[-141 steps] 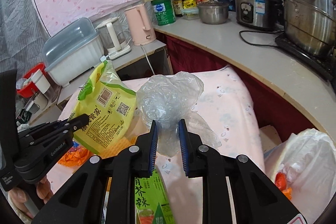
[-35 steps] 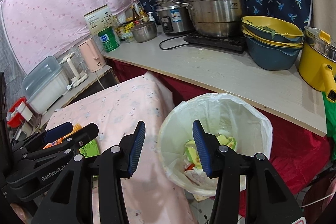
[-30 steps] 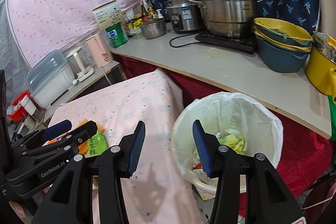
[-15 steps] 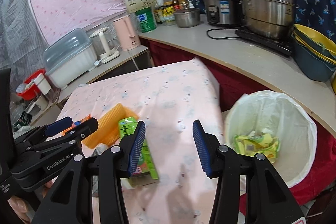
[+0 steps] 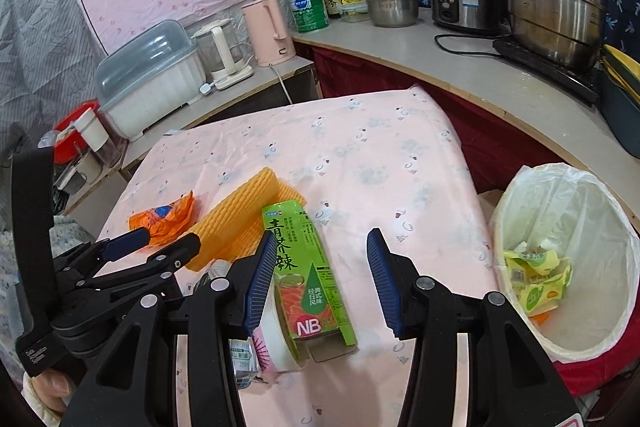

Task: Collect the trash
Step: 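Grasp an orange foam net with the left tool while the right tool grasps another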

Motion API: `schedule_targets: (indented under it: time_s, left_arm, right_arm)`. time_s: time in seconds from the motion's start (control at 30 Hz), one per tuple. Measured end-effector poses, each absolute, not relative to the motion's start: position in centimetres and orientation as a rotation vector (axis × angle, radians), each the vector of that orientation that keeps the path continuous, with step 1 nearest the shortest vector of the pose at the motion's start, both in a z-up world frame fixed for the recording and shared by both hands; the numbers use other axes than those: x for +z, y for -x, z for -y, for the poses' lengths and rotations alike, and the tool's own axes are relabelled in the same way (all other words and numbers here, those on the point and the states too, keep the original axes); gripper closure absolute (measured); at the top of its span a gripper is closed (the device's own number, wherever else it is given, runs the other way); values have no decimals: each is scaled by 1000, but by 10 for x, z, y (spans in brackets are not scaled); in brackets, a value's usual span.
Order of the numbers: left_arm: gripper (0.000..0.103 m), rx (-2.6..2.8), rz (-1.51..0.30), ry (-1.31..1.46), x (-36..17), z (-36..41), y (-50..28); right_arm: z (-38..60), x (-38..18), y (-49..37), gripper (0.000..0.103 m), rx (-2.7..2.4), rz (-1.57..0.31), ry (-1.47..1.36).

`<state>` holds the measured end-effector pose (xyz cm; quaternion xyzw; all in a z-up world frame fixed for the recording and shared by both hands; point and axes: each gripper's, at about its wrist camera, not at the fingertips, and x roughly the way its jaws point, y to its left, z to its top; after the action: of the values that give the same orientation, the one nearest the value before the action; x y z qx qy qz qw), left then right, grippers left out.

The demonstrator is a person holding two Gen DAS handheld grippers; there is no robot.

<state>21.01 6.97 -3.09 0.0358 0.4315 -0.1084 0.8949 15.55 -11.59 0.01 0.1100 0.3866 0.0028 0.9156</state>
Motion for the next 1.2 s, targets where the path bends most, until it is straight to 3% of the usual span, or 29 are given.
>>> schedule_targets:
  time_s: [0.17, 0.23, 0.3, 0.4, 0.77, 1.2]
  left_arm:
    - [42, -244, -924, -81, -44, -69, -221]
    - [55, -258, -936, -81, -47, -69, -224]
    - [80, -267, -952, -75, -49, -70, -228]
    - [90, -257, -948, -55, -49, -78, -232]
    - [92, -165, -903, 12, -29, -124, -251]
    - [92, -143, -946, 50, -47, -147, -270]
  right_arm:
    - [107, -10, -170, 57, 16, -822, -223]
    - [103, -14, -175, 57, 22, -832, -220]
    - [99, -18, -181, 57, 30, -843, -217]
    - [91, -22, -189, 57, 46, -854, -210]
    - [47, -38, -227, 57, 174, -935, -200]
    - [5, -91, -276, 59, 225, -1192, -153]
